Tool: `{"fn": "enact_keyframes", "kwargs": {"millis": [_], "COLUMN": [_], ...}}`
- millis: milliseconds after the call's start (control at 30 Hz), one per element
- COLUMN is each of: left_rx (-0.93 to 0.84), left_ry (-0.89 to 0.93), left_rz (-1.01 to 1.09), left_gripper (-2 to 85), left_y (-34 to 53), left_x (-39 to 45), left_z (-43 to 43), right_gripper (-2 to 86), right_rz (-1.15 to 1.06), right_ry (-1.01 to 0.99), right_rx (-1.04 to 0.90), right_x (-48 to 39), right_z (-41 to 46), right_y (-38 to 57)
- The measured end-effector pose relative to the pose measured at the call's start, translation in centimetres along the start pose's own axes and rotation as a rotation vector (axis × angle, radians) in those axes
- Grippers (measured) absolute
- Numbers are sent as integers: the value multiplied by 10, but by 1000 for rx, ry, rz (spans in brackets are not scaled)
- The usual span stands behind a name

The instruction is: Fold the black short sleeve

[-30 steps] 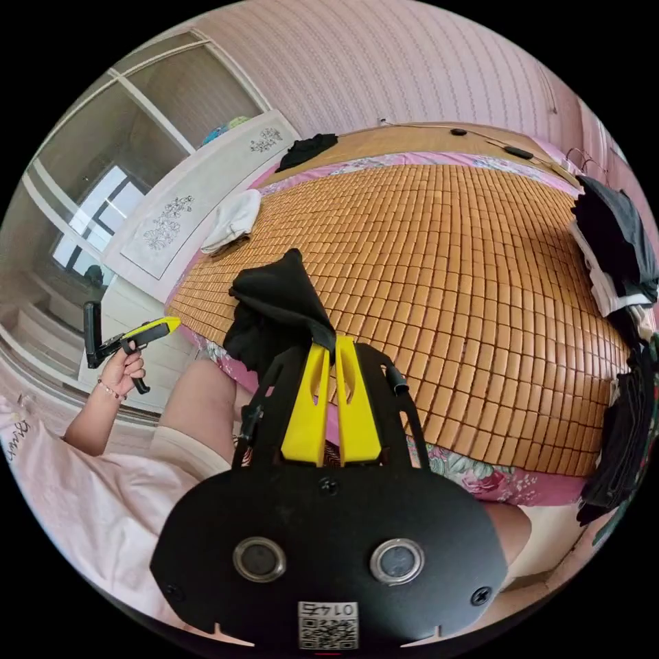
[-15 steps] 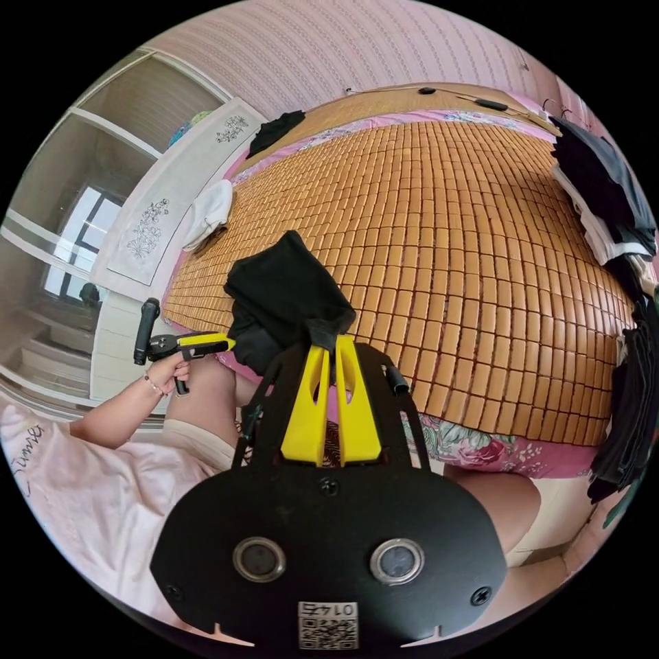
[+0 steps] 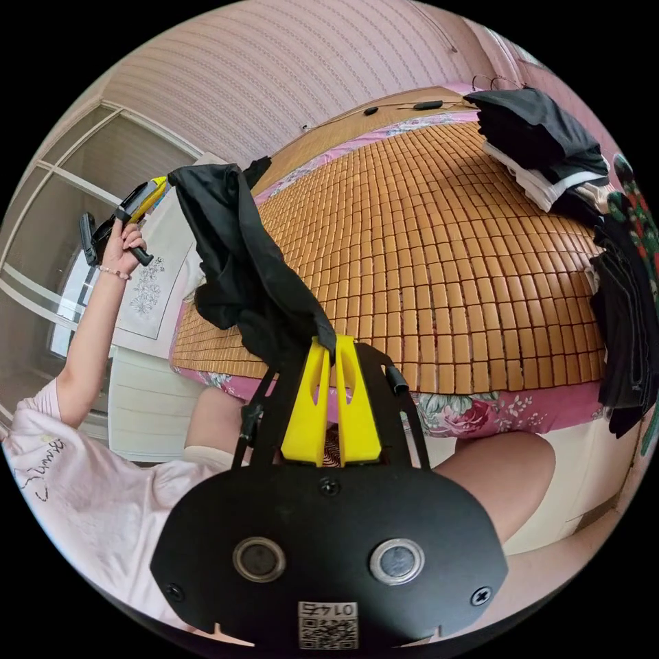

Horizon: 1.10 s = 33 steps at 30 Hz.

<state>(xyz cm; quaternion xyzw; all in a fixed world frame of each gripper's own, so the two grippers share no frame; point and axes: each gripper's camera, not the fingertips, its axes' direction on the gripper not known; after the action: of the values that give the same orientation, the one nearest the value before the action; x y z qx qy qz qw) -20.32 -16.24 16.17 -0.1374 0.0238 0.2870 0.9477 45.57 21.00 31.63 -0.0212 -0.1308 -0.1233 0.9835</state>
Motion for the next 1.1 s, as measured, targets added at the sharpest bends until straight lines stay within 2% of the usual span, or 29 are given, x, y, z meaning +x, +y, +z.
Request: {"fn": "enact_keyframes", "kwargs": {"millis": [167, 233, 300, 400, 433, 467, 567, 633, 800, 867, 933, 1000, 1100], "left_rx": [-169, -295, -526, -642, -650, -559, -584, -516, -172, -118, -127, -232, -337], "left_ry": [-60, -97, -98, -91, -105, -151, -54, -48, 71, 116, 87, -24, -9], "left_rz": [-9, -44, -119, -157, -171, -167, -208, -199, -251, -238, -184, -177, -218], "left_gripper": [74, 67, 86, 74, 55, 18, 0, -5, -7, -5, 4, 37, 52], "left_y": [88, 137, 188, 217, 221, 221, 215, 203, 141, 111, 87, 78, 100], "left_x": [-7, -11, -7, 8, 10, 16, 17, 15, -5, -4, 2, 3, 0], "left_z": [3, 20, 56, 91, 95, 91, 93, 75, -12, -12, 5, 36, 50], "right_gripper": [6, 6, 5, 5, 5, 5, 5, 5, 6, 6, 7, 9, 16], "right_rz": [43, 35, 19, -8, -16, -33, -68, -76, -61, -49, -14, 30, 29], "right_ry": [-9, -7, -17, -39, -43, -49, -59, -73, -156, -149, -104, 42, 134], "right_rx": [-61, -78, -94, -95, -90, -82, -72, -68, -74, -56, -52, -107, -199], "right_x": [25, 30, 33, 34, 33, 33, 35, 39, 59, 64, 70, 78, 87], "right_z": [18, 23, 26, 24, 22, 18, 7, -1, -21, -22, -17, -3, 12], "right_y": [4, 4, 2, -1, -2, -3, -3, -2, 3, 4, 3, 1, 2]}}
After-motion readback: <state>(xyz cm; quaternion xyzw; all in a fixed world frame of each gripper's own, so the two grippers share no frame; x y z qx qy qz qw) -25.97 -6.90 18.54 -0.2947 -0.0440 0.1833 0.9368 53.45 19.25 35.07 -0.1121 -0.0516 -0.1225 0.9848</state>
